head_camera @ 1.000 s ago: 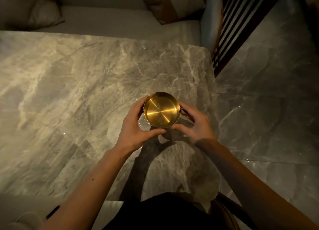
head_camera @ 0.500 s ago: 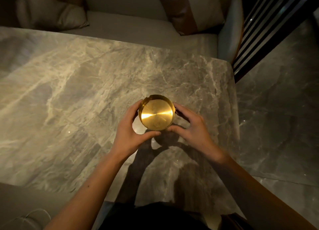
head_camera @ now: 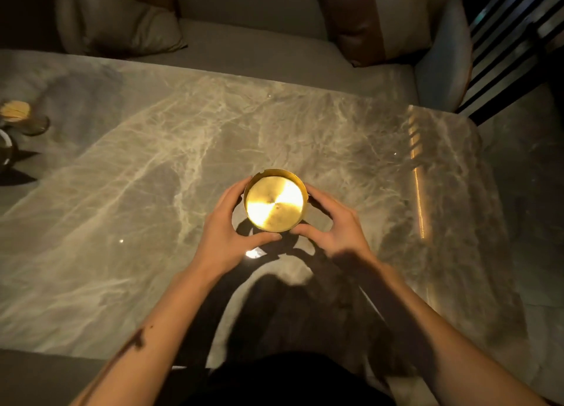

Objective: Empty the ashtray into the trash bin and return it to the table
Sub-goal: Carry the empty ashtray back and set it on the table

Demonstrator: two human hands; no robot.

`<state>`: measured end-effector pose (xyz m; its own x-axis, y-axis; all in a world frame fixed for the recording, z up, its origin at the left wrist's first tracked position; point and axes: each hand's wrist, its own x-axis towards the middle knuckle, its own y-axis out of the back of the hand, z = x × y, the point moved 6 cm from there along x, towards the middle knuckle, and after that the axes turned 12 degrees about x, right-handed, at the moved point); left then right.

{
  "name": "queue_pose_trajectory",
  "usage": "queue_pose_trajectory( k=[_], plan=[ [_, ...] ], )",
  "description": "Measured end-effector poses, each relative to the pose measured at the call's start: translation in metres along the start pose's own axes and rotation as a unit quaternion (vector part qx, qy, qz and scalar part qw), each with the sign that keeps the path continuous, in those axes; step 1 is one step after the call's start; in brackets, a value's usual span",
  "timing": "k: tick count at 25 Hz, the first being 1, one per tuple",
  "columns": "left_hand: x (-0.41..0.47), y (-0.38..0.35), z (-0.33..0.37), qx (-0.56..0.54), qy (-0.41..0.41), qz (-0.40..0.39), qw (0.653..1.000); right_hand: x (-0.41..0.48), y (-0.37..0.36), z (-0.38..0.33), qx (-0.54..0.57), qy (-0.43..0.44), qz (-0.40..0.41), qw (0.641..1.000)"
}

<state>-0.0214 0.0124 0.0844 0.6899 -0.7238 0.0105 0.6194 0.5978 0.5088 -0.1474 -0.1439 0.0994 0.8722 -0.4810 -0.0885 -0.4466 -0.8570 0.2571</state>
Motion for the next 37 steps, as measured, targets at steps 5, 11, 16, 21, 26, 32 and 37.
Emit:
queue_pose_trajectory(
  k=[5, 11, 16, 21, 26, 32, 37],
  plan=[
    [-0.011, 0.043, -0.019, 0.005, 0.010, 0.020, 1.000, 0.017, -0.046, -0.014, -0.001, 0.011, -0.030, 1.000],
    [-0.033, 0.077, -0.033, 0.028, 0.064, 0.072, 0.995, 0.029, -0.082, -0.022, 0.013, 0.034, -0.086, 0.996],
    [-0.057, 0.109, -0.048, 0.040, 0.092, 0.114, 0.988, 0.042, -0.128, -0.026, 0.009, 0.048, -0.143, 0.989],
    [-0.090, 0.178, -0.105, 0.018, 0.147, 0.167, 0.975, 0.059, -0.223, -0.043, -0.006, 0.062, -0.201, 0.978],
    [-0.118, 0.256, -0.192, 0.006, 0.192, 0.163, 0.968, 0.078, -0.339, -0.047, -0.044, 0.050, -0.208, 0.976],
    [-0.167, 0.341, -0.284, 0.051, 0.208, 0.165, 0.963, 0.072, -0.471, -0.045, -0.061, 0.028, -0.247, 0.967],
    [-0.213, 0.374, -0.337, 0.046, 0.270, 0.188, 0.943, 0.067, -0.548, -0.051, -0.086, 0.033, -0.303, 0.949]
  ],
)
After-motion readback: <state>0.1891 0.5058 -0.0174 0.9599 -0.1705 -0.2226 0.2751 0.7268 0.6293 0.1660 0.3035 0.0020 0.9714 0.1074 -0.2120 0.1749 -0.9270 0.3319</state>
